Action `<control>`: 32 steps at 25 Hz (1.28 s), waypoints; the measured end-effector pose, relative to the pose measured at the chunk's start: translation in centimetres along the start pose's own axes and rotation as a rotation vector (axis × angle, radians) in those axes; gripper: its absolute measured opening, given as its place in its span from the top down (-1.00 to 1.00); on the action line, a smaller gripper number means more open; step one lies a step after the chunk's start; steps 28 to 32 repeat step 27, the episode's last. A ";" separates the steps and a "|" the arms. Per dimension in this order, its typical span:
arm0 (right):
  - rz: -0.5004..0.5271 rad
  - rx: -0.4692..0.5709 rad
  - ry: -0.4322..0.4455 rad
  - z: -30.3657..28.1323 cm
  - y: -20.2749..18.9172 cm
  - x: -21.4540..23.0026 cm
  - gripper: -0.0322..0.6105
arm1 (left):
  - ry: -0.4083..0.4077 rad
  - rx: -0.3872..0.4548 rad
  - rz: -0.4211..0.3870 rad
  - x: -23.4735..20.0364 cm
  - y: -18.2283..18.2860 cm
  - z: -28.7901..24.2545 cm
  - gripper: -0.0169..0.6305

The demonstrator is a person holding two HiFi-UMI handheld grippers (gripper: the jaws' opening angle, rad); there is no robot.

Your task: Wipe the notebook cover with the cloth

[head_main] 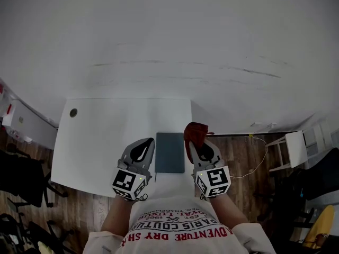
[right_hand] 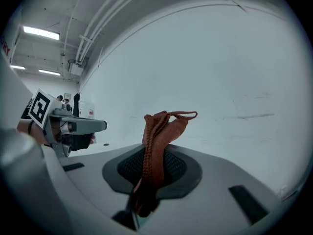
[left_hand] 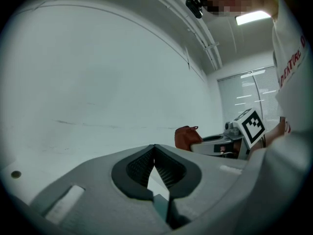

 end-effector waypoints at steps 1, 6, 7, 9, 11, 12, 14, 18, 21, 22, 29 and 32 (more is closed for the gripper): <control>0.008 -0.004 -0.002 -0.1 0.0 0.0 0.67 | 0.001 -0.004 0.001 0.0 -0.1 -0.1 0.92; -0.013 -0.022 0.007 -0.2 -0.5 -0.3 0.67 | 0.002 -0.029 0.005 -0.1 -0.5 -0.1 0.92; -0.028 -0.026 0.008 -0.2 -0.7 -0.3 0.67 | 0.001 -0.034 0.007 -0.1 -0.6 -0.2 0.92; -0.041 -0.034 0.007 -0.3 -0.8 -0.3 0.67 | -0.002 -0.041 0.013 -0.1 -0.7 -0.3 0.92; -0.036 -0.040 0.004 -0.3 -0.8 -0.5 0.67 | -0.007 -0.048 0.020 0.0 -0.8 -0.4 0.92; -0.031 -0.042 0.004 -0.3 -0.8 -0.6 0.67 | -0.010 -0.052 0.026 0.0 -0.9 -0.4 0.92; -0.020 -0.044 0.002 -0.3 -0.8 -0.7 0.67 | -0.018 -0.057 0.045 0.0 -1.0 -0.5 0.92; -0.012 -0.049 -0.004 -0.2 -0.9 -0.9 0.67 | -0.011 -0.070 0.063 -0.2 -1.3 -0.5 0.92; -0.006 -0.053 -0.009 -0.1 -0.9 -0.8 0.67 | -0.012 -0.082 0.059 -0.1 -1.4 -0.7 0.92; -0.001 -0.054 -0.011 -0.1 -0.9 -0.8 0.67 | -0.014 -0.083 0.060 -0.1 -1.4 -0.7 0.92; 0.012 -0.055 -0.011 -0.3 -0.9 -1.2 0.67 | -0.018 -0.093 0.035 -0.1 -1.4 -0.8 0.92; 0.012 -0.055 -0.011 -0.3 -0.9 -1.2 0.67 | -0.018 -0.093 0.035 -0.1 -1.4 -0.8 0.92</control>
Point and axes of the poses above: the fingertips, and each gripper's own axes: z backward along the fingers, x to its right, y out of its top, the point moved 10 cm from there along z, backward along the fingers, and after that the axes turned 9 degrees about z, right-handed, at the moved point
